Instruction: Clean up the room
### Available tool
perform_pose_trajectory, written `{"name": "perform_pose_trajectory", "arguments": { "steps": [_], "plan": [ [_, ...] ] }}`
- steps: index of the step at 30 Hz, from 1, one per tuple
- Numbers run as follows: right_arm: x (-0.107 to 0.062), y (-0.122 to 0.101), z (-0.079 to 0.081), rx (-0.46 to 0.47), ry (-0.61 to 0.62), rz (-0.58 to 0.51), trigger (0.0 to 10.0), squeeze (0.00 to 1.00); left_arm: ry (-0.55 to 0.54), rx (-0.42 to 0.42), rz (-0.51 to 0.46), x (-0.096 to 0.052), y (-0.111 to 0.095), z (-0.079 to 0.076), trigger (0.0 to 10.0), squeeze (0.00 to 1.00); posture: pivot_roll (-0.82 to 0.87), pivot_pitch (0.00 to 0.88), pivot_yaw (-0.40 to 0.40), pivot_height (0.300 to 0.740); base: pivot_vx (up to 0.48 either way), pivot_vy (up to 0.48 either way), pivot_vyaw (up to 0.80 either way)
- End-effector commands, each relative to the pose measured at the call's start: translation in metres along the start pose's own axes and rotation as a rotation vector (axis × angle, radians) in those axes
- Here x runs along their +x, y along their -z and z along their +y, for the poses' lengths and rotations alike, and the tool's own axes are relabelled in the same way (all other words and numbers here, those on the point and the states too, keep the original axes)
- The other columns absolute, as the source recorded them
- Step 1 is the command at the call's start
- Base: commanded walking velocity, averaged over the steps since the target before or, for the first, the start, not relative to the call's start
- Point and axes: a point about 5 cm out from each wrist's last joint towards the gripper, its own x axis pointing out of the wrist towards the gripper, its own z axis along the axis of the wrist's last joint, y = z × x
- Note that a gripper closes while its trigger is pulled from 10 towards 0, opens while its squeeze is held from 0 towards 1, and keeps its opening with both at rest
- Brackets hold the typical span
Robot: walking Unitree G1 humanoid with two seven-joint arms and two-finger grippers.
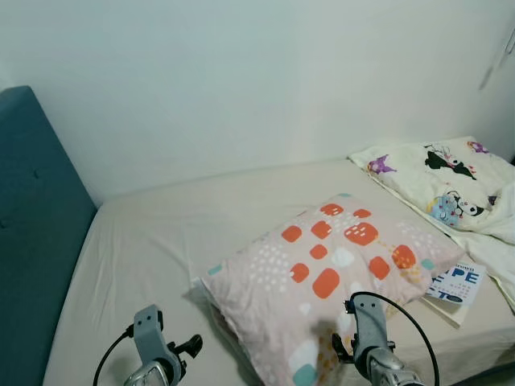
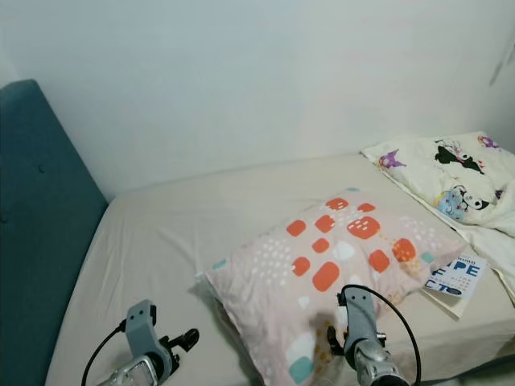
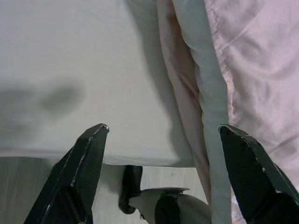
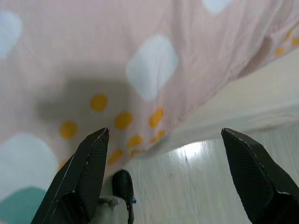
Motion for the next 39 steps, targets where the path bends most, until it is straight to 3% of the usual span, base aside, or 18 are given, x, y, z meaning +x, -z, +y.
{"name": "perform_pose_trajectory", "arguments": {
  "steps": [1,7,13,34,39],
  "plan": [
    [0.0,0.002,0.005,0.008,-0.015,0.005,10.0,0.0,-0.017,-0.016,0.01,-0.002,0.002,0.005,10.0,0.0,-0.12,0.0,0.028,0.72,0.0,0.0,0.0],
    [0.001,-0.002,0.005,0.01,-0.016,-0.005,10.0,0.0,0.018,-0.032,-0.024,0.001,-0.006,-0.002,10.0,0.0,-0.12,0.0,0.027,0.72,0.0,0.0,0.0],
    [0.001,-0.006,0.006,0.015,-0.019,-0.02,10.0,0.0,0.04,-0.035,-0.029,0.005,-0.011,-0.012,10.0,0.0,-0.13,0.0,0.029,0.72,0.0,-0.48,0.0],
    [0.003,-0.031,0.015,0.053,-0.063,-0.11,10.0,0.0,0.139,-0.238,-0.103,0.013,-0.036,-0.039,10.0,0.0,-0.14,0.015,0.04,0.72,0.0,0.0,0.0],
    [0.003,-0.04,0.015,0.053,-0.067,-0.143,10.0,0.0,0.137,-0.195,-0.09,0.014,-0.033,-0.043,10.0,0.0,-0.16,0.025,0.043,0.72,0.0,0.0,0.0]
  ]
}}
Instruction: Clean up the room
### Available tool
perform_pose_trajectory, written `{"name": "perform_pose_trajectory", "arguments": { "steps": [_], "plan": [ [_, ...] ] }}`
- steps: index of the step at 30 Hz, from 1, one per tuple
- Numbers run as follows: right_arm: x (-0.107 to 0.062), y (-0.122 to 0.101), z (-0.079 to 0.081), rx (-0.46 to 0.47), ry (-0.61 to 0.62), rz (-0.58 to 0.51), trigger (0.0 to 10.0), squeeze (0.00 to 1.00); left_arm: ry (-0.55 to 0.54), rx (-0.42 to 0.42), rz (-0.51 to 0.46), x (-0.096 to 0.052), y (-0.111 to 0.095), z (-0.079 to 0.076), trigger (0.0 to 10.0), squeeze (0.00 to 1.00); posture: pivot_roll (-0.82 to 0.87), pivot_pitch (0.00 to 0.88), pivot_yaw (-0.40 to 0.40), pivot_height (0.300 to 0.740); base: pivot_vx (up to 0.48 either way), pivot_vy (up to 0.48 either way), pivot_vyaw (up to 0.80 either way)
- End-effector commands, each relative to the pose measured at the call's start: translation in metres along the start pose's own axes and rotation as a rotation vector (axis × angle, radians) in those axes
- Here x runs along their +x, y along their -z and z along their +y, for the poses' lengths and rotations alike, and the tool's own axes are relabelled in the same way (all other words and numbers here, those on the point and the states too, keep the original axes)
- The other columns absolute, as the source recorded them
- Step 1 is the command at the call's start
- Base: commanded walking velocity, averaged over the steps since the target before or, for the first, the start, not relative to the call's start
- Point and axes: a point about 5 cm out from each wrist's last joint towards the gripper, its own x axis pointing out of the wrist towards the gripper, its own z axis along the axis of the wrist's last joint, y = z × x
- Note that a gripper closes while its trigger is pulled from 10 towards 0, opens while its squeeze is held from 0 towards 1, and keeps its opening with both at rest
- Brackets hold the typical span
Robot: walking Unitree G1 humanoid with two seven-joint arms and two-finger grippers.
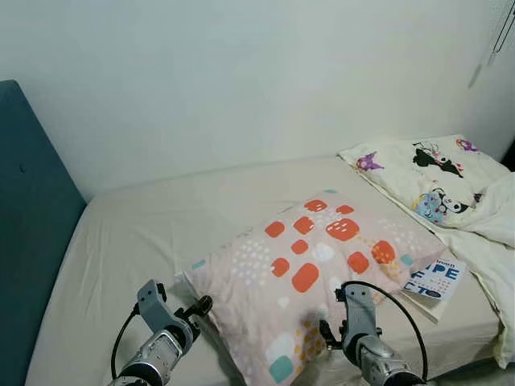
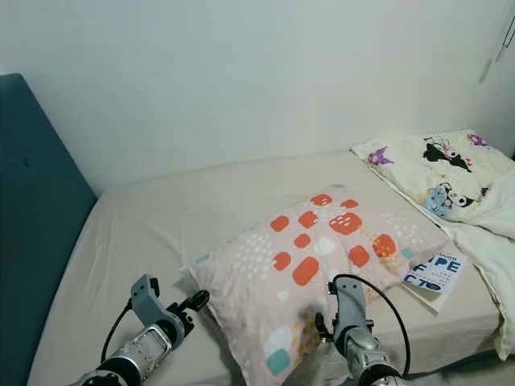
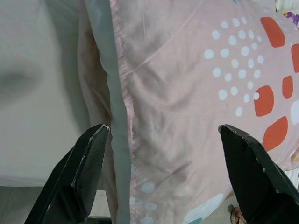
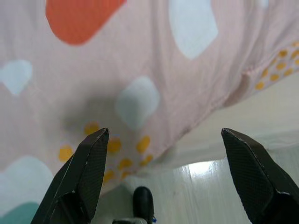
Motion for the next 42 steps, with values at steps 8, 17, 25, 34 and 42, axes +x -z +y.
{"name": "perform_pose_trajectory", "arguments": {
  "steps": [8,17,25,34,42],
  "plan": [
    [0.001,-0.03,-0.007,0.043,0.009,-0.139,10.0,0.0,0.074,0.117,0.083,0.003,0.015,-0.014,10.0,0.0,-0.18,0.045,0.039,0.685,0.0,0.0,0.0],
    [-0.001,-0.07,0.0,0.169,-0.094,-0.339,10.0,0.0,0.134,0.088,0.096,0.005,0.017,-0.023,10.0,0.0,-0.2,0.051,0.034,0.645,0.0,0.0,0.0],
    [-0.004,-0.098,0.014,0.267,-0.226,-0.475,10.0,0.0,0.135,0.052,0.069,0.009,0.014,-0.033,10.0,0.0,-0.2,0.06,0.033,0.615,0.0,0.0,0.0],
    [-0.015,-0.111,0.046,0.332,-0.505,-0.595,10.0,0.0,0.177,-0.042,0.023,0.012,0.007,-0.046,10.0,0.0,-0.21,0.063,0.052,0.615,0.0,0.0,0.0],
    [-0.031,-0.11,0.086,0.273,-0.792,-0.611,10.0,0.0,0.223,-0.128,-0.01,0.014,0.003,-0.054,10.0,0.0,-0.21,0.071,0.046,0.615,0.0,0.0,0.0]
  ]
}}
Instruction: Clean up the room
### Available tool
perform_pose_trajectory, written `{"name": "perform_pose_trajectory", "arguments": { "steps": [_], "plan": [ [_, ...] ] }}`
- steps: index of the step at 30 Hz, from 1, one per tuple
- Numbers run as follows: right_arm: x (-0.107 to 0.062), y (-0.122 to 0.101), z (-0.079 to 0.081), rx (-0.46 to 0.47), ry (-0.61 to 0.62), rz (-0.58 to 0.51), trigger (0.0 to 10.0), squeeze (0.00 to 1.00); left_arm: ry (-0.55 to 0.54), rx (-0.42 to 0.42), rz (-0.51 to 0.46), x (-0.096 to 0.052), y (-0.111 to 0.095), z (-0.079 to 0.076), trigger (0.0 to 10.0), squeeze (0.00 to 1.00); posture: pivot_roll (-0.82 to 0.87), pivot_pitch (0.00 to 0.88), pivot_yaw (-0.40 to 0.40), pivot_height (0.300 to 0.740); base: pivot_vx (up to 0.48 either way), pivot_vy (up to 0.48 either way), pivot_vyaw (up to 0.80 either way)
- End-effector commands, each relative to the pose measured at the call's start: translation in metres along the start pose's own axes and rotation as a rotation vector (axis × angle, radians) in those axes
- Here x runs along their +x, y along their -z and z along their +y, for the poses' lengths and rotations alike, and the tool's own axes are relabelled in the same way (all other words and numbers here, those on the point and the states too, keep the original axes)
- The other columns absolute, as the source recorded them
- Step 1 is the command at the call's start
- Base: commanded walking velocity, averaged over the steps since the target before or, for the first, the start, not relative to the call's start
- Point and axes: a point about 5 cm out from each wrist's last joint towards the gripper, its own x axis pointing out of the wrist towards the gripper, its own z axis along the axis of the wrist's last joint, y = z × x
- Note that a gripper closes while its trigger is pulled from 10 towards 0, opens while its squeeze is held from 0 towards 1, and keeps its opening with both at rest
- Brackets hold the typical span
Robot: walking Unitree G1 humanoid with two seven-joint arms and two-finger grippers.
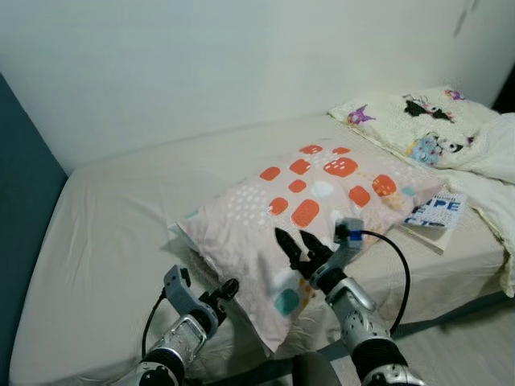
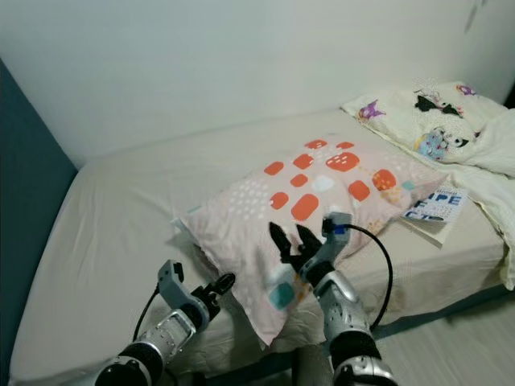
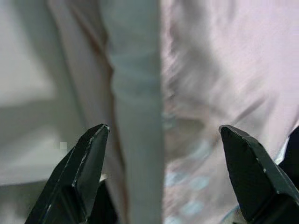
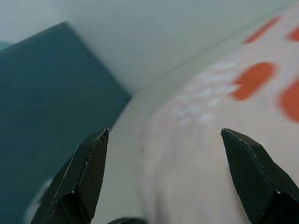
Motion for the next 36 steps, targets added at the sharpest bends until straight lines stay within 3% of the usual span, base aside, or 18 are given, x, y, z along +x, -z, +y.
{"name": "perform_pose_trajectory", "arguments": {
  "steps": [1,3,4,6,7,10,11,20,25,29,36],
  "plan": [
    [0.003,0.009,0.016,0.024,-0.101,0.045,10.0,0.0,0.052,-0.069,-0.015,0.003,-0.002,-0.008,10.0,0.0,-0.21,0.072,0.045,0.615,0.0,0.0,0.0],
    [0.003,0.009,0.016,0.024,-0.101,0.045,10.0,0.0,0.052,-0.069,-0.015,0.003,-0.002,-0.008,10.0,0.0,-0.21,0.072,0.045,0.615,0.0,0.0,0.0],
    [0.003,0.018,0.027,0.039,-0.171,0.087,10.0,0.0,0.114,-0.132,-0.029,0.005,-0.003,-0.015,10.0,0.0,-0.21,0.075,0.044,0.61,0.0,0.0,0.0],
    [0.003,0.018,0.027,0.039,-0.171,0.087,10.0,0.0,0.114,-0.132,-0.029,0.005,-0.003,-0.015,10.0,0.0,-0.21,0.075,0.044,0.61,0.0,0.0,0.0],
    [0.001,0.024,0.031,0.048,-0.204,0.119,10.0,0.0,0.168,-0.185,-0.045,0.006,-0.006,-0.02,10.0,0.0,-0.21,0.078,0.045,0.605,0.0,0.0,0.0],
    [0.001,0.024,0.031,0.048,-0.204,0.119,10.0,0.0,0.168,-0.185,-0.045,0.006,-0.006,-0.02,10.0,0.0,-0.21,0.078,0.045,0.605,0.0,0.0,0.0],
    [-0.002,0.029,0.033,0.054,-0.225,0.144,10.0,0.0,0.21,-0.225,-0.065,0.007,-0.012,-0.024,10.0,0.0,-0.21,0.081,0.043,0.6,0.0,0.0,0.0],
    [-0.012,0.038,0.037,0.056,-0.246,0.186,10.0,0.0,0.349,-0.263,-0.066,0.007,-0.021,-0.033,10.0,0.0,-0.21,0.086,0.043,0.58,0.0,0.0,0.0],
    [-0.01,0.031,0.046,0.056,-0.263,0.182,10.0,0.0,0.403,-0.312,-0.026,0.011,-0.008,-0.049,10.0,0.0,-0.22,0.099,0.043,0.56,0.0,0.0,0.0],
    [-0.011,0.03,0.05,0.056,-0.271,0.181,10.0,0.0,0.427,-0.291,0.039,0.014,0.009,-0.061,10.0,0.0,-0.22,0.102,0.043,0.55,0.0,0.0,0.0],
    [-0.013,0.033,0.05,0.053,-0.275,0.193,10.0,0.0,0.421,-0.291,0.056,0.015,0.015,-0.066,10.0,0.0,-0.22,0.102,0.044,0.55,0.0,0.0,0.0]
  ]
}}
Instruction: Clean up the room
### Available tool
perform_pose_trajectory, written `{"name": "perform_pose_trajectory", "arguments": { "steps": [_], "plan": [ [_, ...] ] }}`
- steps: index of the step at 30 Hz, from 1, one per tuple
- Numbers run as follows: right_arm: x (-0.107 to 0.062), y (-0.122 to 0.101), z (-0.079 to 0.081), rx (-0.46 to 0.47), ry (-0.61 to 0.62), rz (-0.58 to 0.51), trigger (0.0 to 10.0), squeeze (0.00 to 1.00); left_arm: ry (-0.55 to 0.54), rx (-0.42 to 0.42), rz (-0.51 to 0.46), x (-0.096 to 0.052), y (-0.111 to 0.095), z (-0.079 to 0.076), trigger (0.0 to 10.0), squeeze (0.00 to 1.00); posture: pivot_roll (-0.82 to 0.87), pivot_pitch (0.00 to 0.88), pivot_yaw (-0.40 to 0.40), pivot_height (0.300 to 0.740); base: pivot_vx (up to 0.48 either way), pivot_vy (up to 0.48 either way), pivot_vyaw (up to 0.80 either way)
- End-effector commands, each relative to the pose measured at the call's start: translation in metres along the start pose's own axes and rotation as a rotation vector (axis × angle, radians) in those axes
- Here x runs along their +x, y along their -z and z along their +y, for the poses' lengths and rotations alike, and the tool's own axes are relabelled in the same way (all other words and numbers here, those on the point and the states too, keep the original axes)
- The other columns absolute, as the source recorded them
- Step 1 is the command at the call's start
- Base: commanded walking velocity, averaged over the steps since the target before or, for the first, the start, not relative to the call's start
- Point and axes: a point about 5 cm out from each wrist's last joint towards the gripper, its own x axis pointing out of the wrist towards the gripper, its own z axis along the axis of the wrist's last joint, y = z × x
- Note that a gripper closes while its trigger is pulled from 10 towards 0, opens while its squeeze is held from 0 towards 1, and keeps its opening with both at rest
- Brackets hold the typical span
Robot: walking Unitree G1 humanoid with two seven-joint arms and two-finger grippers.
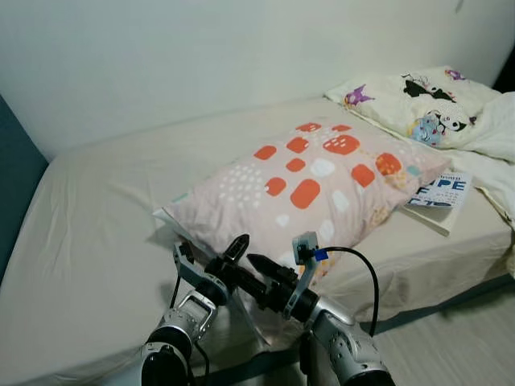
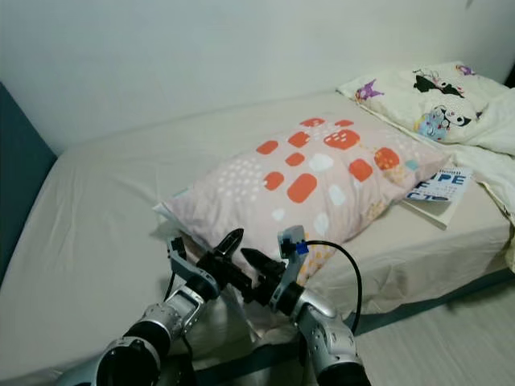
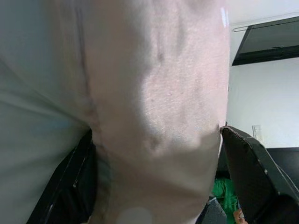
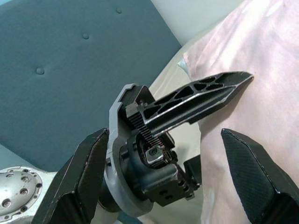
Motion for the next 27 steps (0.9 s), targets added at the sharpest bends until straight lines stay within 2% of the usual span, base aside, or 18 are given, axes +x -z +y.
{"name": "perform_pose_trajectory", "arguments": {
  "steps": [1,13,18,27],
  "plan": [
    [0.0,0.004,0.003,0.009,-0.011,0.014,10.0,0.0,0.012,-0.038,0.073,0.009,0.027,-0.008,10.0,0.0,-0.22,0.1,0.043,0.55,0.0,0.0,0.0],
    [0.001,0.004,0.008,0.017,-0.015,0.028,10.0,0.0,0.058,-0.05,0.1,0.019,0.029,-0.02,10.0,0.0,-0.21,0.096,0.048,0.55,0.0,0.0,0.0],
    [0.001,0.003,0.007,0.02,-0.015,0.03,10.0,0.0,0.146,-0.065,0.158,0.032,0.044,-0.041,10.0,0.0,-0.21,0.082,0.047,0.55,0.0,0.0,0.0],
    [0.0,-0.002,0.006,0.018,-0.018,0.024,10.0,0.0,0.169,-0.067,0.188,0.04,0.056,-0.054,10.0,0.0,-0.21,0.082,0.045,0.55,0.0,0.0,0.0]
  ]
}}
